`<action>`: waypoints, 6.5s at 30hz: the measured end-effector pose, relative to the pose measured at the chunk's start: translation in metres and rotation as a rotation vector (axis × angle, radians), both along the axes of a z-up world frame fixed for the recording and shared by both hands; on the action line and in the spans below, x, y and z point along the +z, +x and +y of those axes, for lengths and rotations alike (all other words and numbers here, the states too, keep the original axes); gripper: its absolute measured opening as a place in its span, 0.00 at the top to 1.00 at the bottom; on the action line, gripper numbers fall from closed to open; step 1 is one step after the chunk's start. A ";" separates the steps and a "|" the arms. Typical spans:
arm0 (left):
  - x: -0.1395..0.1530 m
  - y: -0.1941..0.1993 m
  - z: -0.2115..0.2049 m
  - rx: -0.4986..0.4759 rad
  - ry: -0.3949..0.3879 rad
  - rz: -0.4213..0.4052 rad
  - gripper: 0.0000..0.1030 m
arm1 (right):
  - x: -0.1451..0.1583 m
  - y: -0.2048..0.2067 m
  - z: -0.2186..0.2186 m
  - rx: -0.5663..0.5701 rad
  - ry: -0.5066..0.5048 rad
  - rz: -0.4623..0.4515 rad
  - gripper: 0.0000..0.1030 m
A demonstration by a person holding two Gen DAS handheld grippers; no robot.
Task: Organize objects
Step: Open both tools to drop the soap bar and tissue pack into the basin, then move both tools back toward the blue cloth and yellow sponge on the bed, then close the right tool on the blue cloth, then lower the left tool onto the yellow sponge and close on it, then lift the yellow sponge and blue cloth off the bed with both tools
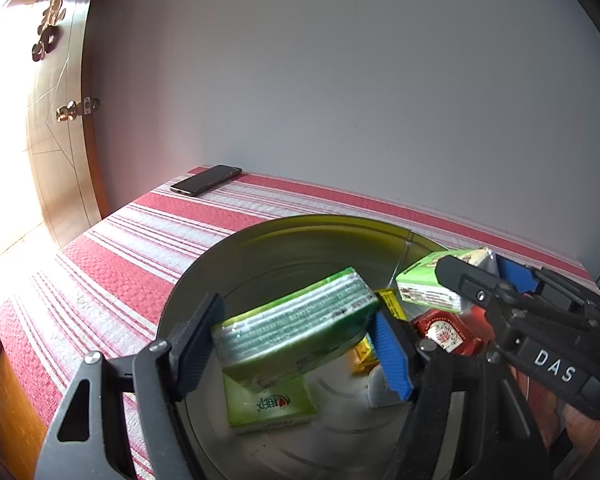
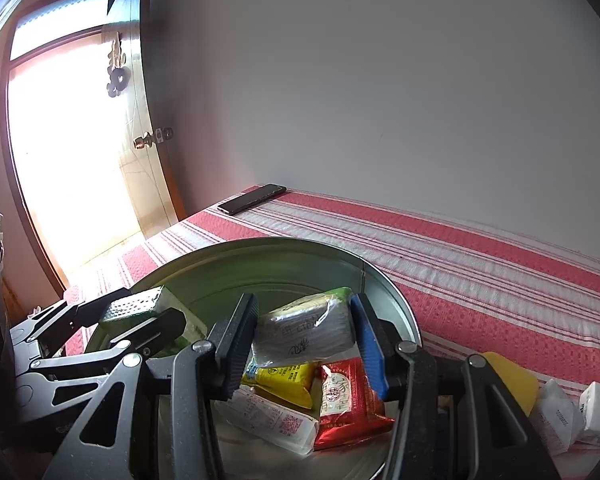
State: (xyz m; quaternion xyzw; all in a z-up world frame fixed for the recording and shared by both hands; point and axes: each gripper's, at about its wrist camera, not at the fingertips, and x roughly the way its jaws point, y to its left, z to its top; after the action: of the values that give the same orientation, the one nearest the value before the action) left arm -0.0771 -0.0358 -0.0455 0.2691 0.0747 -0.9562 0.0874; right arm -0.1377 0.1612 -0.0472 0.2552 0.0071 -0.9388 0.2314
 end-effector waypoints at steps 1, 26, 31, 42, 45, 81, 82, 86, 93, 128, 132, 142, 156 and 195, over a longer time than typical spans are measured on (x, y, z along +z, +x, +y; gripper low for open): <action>0.000 0.000 0.000 -0.001 -0.001 -0.002 0.30 | -0.001 0.000 0.000 0.000 0.000 -0.001 0.51; 0.008 0.019 0.022 0.003 0.046 0.083 0.00 | 0.007 0.055 0.098 -0.223 -0.024 0.059 0.24; 0.011 0.022 0.039 -0.026 0.029 0.096 0.00 | -0.011 0.052 0.106 -0.253 0.041 -0.021 0.24; 0.010 0.023 0.051 -0.054 0.018 0.089 0.00 | -0.046 0.025 0.085 -0.186 0.185 -0.197 0.37; 0.010 0.022 0.053 -0.064 0.018 0.086 0.00 | -0.056 0.014 0.086 -0.170 0.179 -0.274 0.54; -0.033 -0.098 0.256 -0.521 -0.270 -0.226 0.14 | -0.016 0.089 0.239 -0.546 0.025 -0.003 0.63; -0.035 -0.100 0.256 -0.533 -0.274 -0.241 0.14 | -0.017 0.091 0.240 -0.545 0.023 -0.003 0.63; -0.036 -0.103 0.258 -0.547 -0.266 -0.247 0.13 | -0.016 0.090 0.236 -0.542 0.028 -0.006 0.63; -0.035 -0.112 0.252 -0.599 -0.234 -0.256 0.14 | -0.015 0.089 0.233 -0.536 0.037 -0.012 0.63; -0.037 -0.099 0.226 -0.587 -0.203 -0.197 0.37 | -0.011 0.099 0.219 -0.529 0.072 0.048 0.63; -0.031 -0.091 0.224 -0.560 -0.220 -0.149 0.38 | -0.010 0.103 0.218 -0.527 0.072 0.070 0.63; -0.019 -0.072 0.212 -0.480 -0.234 -0.038 0.38 | -0.006 0.111 0.216 -0.524 0.077 0.118 0.63; -0.009 -0.049 0.206 -0.418 -0.235 0.079 0.38 | -0.004 0.121 0.211 -0.525 0.078 0.173 0.63; 0.000 -0.024 0.178 -0.319 -0.160 0.224 0.38 | 0.000 0.134 0.209 -0.549 0.084 0.260 0.63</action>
State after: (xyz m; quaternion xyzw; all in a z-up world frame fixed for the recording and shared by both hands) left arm -0.1011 0.1419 -0.0450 0.1619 -0.0356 -0.9847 -0.0529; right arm -0.0033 0.3699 -0.0472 0.1349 0.0062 -0.9899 -0.0443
